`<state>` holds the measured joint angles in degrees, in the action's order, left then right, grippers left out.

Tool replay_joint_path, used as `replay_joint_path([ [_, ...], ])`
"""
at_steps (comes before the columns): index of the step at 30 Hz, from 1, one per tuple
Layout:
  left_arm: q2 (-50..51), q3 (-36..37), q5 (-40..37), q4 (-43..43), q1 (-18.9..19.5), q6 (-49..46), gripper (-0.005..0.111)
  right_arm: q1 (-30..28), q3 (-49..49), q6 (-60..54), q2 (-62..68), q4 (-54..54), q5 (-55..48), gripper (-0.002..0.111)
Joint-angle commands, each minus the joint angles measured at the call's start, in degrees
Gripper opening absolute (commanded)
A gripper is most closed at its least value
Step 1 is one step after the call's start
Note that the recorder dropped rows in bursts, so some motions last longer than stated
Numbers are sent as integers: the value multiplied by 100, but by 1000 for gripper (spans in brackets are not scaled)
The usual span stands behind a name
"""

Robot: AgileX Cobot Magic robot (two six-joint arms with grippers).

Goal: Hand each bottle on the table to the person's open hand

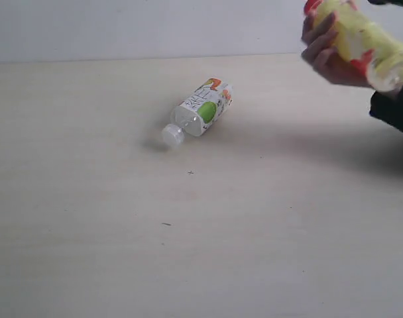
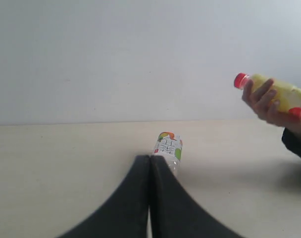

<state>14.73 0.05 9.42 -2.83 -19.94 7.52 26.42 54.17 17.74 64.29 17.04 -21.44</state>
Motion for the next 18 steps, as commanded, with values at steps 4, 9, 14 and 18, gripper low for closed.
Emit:
replay_joint_path([
  [4,-35,-5,21,-26,13,-22,0,19,-2034,283,-2047,307,696,0],
  [9,-35,-5,21,-26,13,-22,0,19,-2421,327,-2937,108,653,0],
  [14,-35,-5,21,-26,13,-22,0,19,-2651,156,-3657,119,188,0],
  [18,-35,-5,21,-26,13,-22,0,19,-2842,-32,-4051,135,-111,0],
])
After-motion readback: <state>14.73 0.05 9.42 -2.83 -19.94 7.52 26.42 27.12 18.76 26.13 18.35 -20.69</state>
